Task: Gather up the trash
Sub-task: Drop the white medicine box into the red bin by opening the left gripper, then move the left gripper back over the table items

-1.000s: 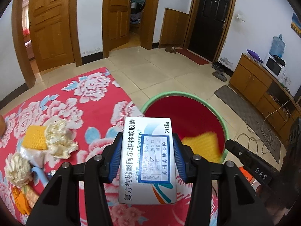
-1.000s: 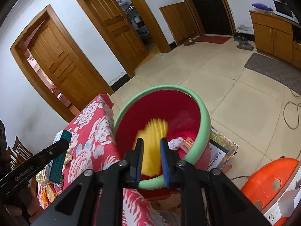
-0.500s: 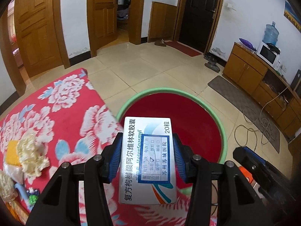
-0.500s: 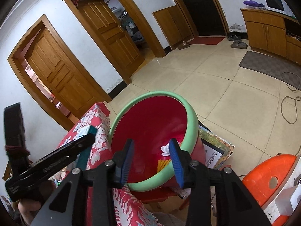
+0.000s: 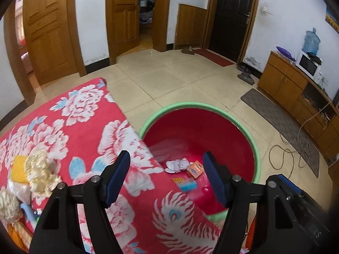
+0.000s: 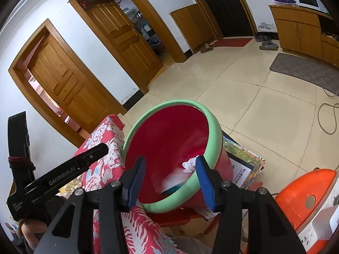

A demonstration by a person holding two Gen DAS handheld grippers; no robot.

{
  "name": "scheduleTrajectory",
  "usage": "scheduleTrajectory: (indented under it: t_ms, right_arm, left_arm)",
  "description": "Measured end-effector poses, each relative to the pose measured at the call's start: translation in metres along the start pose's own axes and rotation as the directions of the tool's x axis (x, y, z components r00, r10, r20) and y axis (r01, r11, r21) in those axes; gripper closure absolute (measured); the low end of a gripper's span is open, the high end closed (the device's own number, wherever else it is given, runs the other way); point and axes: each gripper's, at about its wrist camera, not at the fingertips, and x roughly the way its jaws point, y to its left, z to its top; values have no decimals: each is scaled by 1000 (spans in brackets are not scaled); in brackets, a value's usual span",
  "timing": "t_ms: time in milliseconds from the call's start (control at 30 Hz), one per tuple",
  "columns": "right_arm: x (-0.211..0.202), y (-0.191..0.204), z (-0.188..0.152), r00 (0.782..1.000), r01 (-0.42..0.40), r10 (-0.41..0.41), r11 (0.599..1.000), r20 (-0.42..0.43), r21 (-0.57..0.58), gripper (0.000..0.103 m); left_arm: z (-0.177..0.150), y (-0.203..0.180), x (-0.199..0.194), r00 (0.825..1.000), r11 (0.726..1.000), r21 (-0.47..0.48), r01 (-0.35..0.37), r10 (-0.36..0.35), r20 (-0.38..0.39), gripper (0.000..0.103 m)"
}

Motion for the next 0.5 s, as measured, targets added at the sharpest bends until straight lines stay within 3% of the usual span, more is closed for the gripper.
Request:
scheduleTrajectory:
  t_ms: [267, 500]
  right_arm:
    - [-10, 14, -6, 999, -38, 38, 999, -6, -33, 43]
    - [-20, 37, -17, 996, -86, 83, 993, -36, -86, 40]
  left_arm:
    - [-18, 28, -36, 999, 993, -109, -47, 49, 16, 32]
    - [-39, 58, -69, 990, 979, -159, -129, 135, 26, 32]
